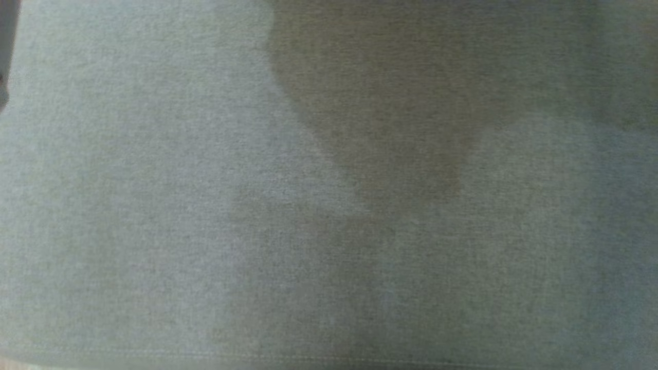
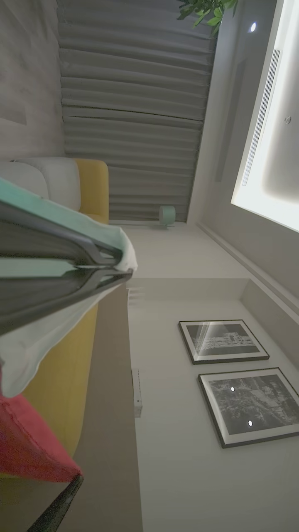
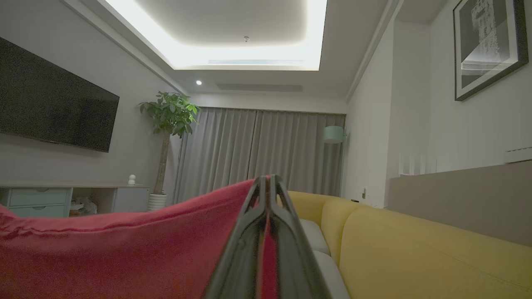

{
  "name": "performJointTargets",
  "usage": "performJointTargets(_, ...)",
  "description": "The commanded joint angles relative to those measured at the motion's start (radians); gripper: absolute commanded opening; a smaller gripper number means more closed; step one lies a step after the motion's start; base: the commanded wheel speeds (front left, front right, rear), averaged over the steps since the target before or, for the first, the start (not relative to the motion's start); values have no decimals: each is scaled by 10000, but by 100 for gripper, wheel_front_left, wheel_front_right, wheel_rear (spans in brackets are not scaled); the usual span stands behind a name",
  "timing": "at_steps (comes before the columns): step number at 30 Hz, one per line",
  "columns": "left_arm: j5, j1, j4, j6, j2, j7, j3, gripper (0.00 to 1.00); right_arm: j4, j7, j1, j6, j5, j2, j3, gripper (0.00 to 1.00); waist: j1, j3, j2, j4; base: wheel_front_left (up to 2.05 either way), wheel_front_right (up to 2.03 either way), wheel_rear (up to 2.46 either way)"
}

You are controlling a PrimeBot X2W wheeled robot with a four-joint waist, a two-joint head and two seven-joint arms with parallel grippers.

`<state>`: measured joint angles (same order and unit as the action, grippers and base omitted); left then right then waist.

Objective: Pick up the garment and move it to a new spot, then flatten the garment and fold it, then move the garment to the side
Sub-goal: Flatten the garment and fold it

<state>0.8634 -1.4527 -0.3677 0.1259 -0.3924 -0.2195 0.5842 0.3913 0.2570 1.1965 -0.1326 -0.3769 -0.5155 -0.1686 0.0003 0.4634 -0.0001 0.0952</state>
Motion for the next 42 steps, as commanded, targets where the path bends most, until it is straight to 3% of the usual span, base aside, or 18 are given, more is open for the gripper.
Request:
performJointTargets(1, 166, 58, 400, 45, -788, -139, -179, 0, -317, 42, -191, 19, 19, -182, -19, 0, -3, 55, 1, 109, 0, 0, 0)
performJointTargets(7, 430, 2349, 1473, 46, -1620, -391, 429, 0, -711, 45, -2282, 19, -146, -312, 464, 0, -3, -132, 1, 281, 0, 0, 0)
performJointTargets(13, 67, 5866, 2915, -38, -2157, -419, 10, 0, -1553, 46, -5346, 19, -250, -32, 1175, 0, -3, -769, 1, 275, 0, 0, 0)
performJointTargets(19, -389, 9118, 4247, -594, -2390, -421, -395, 0, -2500, 46, -8072, 19, -198, 422, 1961, 0, -3, -1317, 1, 265, 0, 0, 0)
performJointTargets(28, -703, 13422, 6164, -1550, -2346, -422, -411, 0, -4096, 47, -11777, 19, 167, 1649, 2912, 0, -3, -1716, 1, 214, 0, 0, 0)
performJointTargets(35, -731, 13794, 6829, -1707, -2308, -422, -640, 0, -4246, 47, -12326, 19, 305, 2156, 3003, 0, -3, -1585, 1, 162, 0, 0, 0)
performJointTargets(42, -406, 11470, 5582, -1041, -1602, -234, -849, 0, -3014, 42, -10745, 19, 451, 2116, 2439, 0, -3, -983, 1, -70, 0, 0, 0)
